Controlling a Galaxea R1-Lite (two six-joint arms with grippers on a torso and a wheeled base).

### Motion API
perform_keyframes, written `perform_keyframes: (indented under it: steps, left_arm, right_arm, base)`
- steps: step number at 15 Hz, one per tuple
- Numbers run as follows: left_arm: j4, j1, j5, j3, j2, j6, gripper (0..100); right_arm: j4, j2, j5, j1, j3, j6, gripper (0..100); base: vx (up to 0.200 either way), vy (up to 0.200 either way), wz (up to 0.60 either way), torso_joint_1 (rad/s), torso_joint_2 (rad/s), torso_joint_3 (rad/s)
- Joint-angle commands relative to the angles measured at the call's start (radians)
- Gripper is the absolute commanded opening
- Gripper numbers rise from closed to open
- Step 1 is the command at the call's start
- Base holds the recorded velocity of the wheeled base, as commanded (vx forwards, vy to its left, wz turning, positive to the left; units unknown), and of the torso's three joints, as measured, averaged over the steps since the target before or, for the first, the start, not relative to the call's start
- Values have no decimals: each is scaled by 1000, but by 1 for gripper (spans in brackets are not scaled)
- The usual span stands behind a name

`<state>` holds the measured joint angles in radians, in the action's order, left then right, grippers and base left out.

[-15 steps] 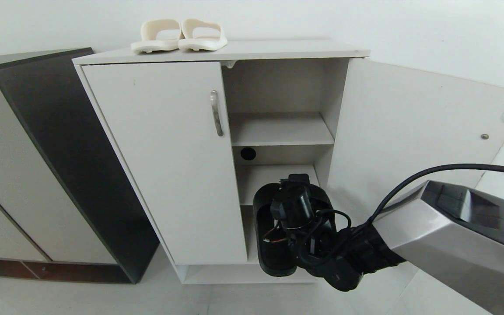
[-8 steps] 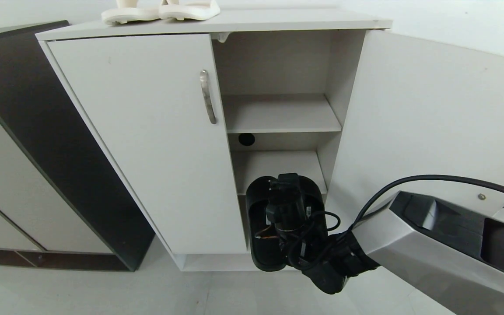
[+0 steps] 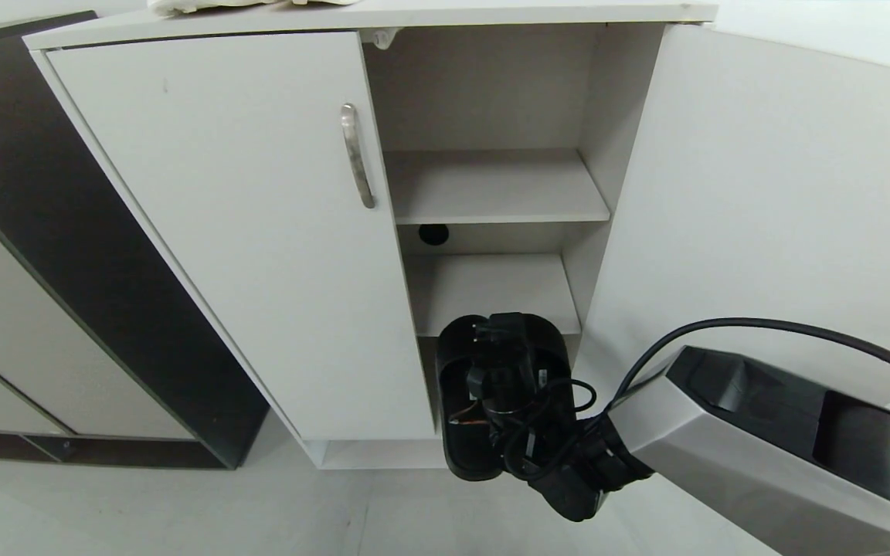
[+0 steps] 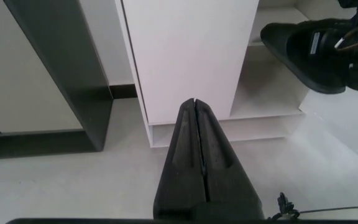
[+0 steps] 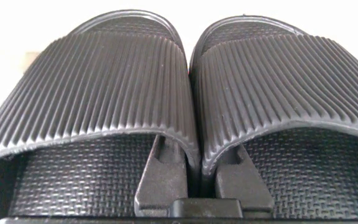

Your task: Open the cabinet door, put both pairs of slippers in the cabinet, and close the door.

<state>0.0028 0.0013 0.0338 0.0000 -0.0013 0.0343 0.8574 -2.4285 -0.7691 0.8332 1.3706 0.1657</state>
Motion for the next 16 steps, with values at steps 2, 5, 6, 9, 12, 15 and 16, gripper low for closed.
perform_keyframes:
  steps: [2, 5, 6, 9, 12, 15, 16]
  left_arm:
    - [0, 0, 0, 0, 1, -1, 0]
    - [0, 0, 0, 0, 1, -1, 0]
    - [0, 0, 0, 0, 1, -1, 0]
    - [0, 0, 0, 0, 1, -1, 0]
    - [0, 0, 0, 0, 1, -1, 0]
    - [0, 0, 0, 0, 1, -1, 0]
    - [0, 0, 0, 0, 1, -2, 0]
  right_arm:
    - [2, -7, -4, 0, 1, 0, 0]
    - [2, -7, -9, 1, -1, -2, 0]
    - [2, -6, -18, 4, -4, -3, 0]
    - [38, -17, -39, 7, -5, -28, 0]
    - [49, -32, -41, 6, 1, -35, 0]
    - [101, -89, -39, -22, 57, -55, 0]
    - [104, -93, -36, -37, 70, -63, 0]
  base:
    - [200, 0, 0, -7, 2, 2]
    - [200, 0, 0, 4, 4, -4]
    - [200, 0, 0, 2, 2, 7]
    - [200, 0, 0, 9, -1, 1]
    - [0, 0, 0, 0, 0, 0]
    - [0, 0, 0, 0, 0, 0]
    - [0, 0, 0, 0, 0, 0]
